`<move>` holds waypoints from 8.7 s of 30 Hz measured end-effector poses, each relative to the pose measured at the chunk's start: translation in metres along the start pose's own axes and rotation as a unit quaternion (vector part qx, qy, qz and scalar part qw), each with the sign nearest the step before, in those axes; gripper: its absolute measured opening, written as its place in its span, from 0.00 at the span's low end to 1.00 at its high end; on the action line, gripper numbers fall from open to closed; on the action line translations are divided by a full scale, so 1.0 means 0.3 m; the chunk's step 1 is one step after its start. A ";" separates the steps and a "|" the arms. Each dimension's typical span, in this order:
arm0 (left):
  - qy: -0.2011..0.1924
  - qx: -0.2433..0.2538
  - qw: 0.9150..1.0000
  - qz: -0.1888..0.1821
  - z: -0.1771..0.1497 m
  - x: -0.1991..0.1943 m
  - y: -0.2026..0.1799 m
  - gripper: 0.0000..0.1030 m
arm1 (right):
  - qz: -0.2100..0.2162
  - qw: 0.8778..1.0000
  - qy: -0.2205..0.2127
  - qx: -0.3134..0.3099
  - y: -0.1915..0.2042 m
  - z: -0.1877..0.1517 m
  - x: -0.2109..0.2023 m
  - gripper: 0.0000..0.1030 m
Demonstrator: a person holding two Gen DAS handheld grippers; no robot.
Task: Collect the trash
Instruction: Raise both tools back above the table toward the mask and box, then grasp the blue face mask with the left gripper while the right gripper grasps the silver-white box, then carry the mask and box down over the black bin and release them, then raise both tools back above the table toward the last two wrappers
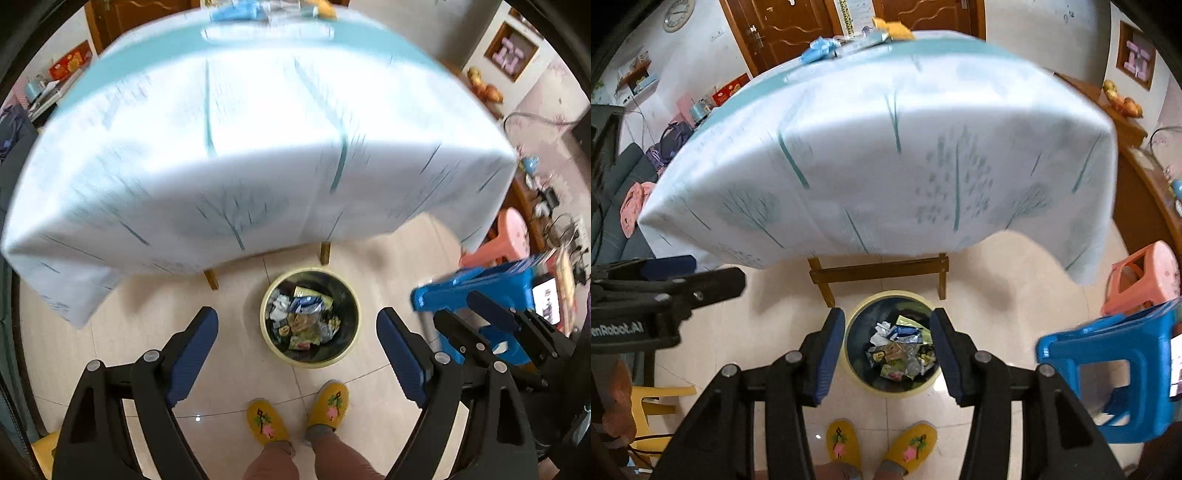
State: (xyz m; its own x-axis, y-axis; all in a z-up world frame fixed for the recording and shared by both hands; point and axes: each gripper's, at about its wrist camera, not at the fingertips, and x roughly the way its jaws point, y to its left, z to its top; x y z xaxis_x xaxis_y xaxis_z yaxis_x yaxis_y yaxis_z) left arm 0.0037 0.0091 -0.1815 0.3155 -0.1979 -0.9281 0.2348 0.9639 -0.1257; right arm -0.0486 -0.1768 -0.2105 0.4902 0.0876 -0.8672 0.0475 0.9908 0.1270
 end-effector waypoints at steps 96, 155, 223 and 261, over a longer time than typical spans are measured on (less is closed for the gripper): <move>0.031 0.236 0.969 -0.063 1.555 0.416 0.407 0.03 | 0.075 0.963 -0.005 0.259 0.067 1.310 0.490 0.47; 0.027 0.023 0.992 -0.118 0.347 -0.175 -0.101 0.03 | 0.144 0.986 -0.036 0.082 -0.047 0.510 -0.151 0.70; 0.005 -0.007 1.000 -0.018 -0.169 0.393 0.029 0.89 | 0.067 0.989 0.020 0.133 -0.123 -0.158 0.453 0.81; -0.204 -0.027 0.979 0.005 0.316 -0.689 -0.219 0.89 | 0.078 0.985 -0.152 0.008 -0.127 0.440 -0.621 0.81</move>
State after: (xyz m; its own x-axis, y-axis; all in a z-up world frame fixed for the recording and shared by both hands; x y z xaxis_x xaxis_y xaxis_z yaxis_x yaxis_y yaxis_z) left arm 0.0105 -0.0302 0.0517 0.6605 -0.2326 -0.7139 0.1849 0.9719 -0.1456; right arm -0.0270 -0.2444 0.0098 0.7299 0.2022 -0.6529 -0.0365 0.9654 0.2582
